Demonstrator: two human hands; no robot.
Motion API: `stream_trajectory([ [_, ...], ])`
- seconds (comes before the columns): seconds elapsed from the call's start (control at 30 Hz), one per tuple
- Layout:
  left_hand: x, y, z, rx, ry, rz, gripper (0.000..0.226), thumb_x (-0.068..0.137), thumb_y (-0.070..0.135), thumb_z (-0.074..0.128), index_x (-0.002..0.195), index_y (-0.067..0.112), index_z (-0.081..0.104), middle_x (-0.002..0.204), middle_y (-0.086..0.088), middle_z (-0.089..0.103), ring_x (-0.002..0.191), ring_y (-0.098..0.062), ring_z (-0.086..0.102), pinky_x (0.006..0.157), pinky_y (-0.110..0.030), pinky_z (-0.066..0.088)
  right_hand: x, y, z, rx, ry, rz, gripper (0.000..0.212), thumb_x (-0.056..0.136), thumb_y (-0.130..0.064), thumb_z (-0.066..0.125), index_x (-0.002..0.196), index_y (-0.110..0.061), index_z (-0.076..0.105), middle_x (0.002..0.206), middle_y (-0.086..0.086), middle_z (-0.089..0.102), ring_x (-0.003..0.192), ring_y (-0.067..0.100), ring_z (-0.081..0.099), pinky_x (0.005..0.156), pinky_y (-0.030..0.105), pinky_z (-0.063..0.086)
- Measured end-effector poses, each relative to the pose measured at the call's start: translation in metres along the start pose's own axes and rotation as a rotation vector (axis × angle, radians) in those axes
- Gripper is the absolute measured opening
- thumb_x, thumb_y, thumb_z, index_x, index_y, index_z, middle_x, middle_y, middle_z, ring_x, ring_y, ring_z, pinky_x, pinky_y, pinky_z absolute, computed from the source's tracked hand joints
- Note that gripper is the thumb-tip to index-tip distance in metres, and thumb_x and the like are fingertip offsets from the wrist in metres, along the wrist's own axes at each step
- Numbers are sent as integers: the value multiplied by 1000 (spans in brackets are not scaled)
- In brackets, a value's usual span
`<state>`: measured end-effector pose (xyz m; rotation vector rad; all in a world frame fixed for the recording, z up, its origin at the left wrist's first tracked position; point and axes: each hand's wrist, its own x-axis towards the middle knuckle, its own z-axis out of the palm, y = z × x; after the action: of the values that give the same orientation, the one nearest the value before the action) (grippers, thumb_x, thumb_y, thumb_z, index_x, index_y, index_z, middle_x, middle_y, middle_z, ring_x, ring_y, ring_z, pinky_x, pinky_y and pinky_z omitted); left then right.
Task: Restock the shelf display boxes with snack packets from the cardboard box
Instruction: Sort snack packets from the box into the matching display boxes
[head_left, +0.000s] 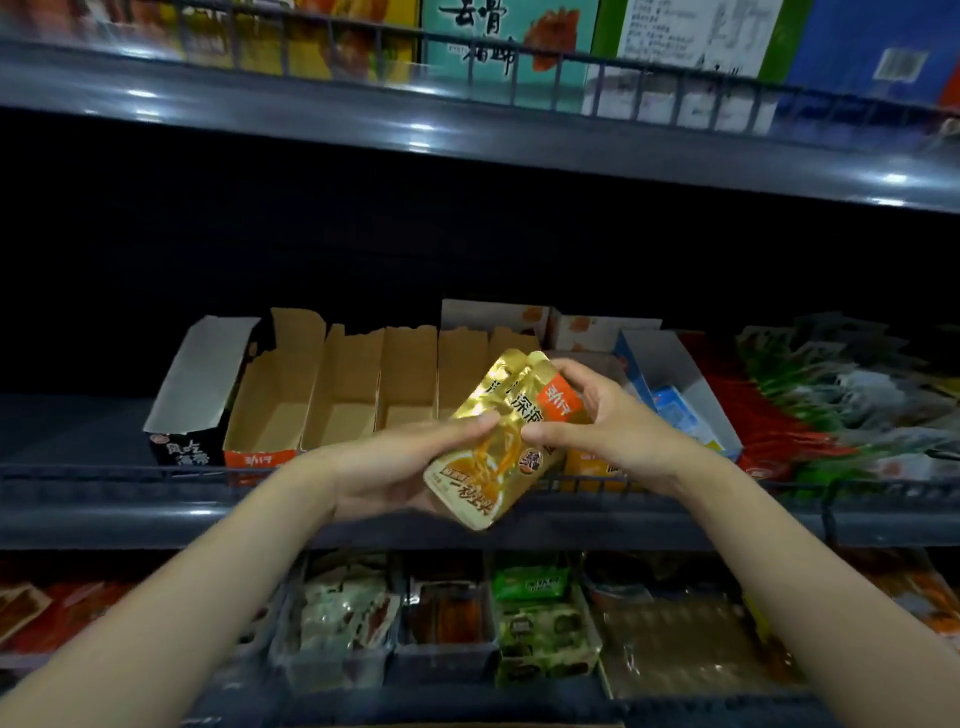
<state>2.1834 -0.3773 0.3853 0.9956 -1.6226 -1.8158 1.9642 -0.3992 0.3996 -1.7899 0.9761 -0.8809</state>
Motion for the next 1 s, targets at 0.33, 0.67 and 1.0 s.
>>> stream_trajectory([
  [0.33,73,5,-15,438,365,503,21,97,27,44,108,12,55,83,4,62,68,-3,60,56,-18,48,53,13,-43,-169,77,-8,39,76,-27,77,109,-32,57,97,-9,71,85,0,68,68,13,53],
  [0.67,124,-4,-47,674,828,313,52,97,48,36,142,23,37,134,11,46,124,-6,44,98,-23,37,110,34,-94,-270,297,17,56,74,-31,79,110,-37,36,91,-22,49,80,-6,49,75,11,45],
  [1.0,142,-36,-46,1032,638,112,76,93,47,48,148,43,-3,156,11,21,146,-8,8,119,-32,4,143,53,-105,-578,145,18,60,76,-32,77,121,-38,38,98,-27,45,86,-11,46,66,-3,37],
])
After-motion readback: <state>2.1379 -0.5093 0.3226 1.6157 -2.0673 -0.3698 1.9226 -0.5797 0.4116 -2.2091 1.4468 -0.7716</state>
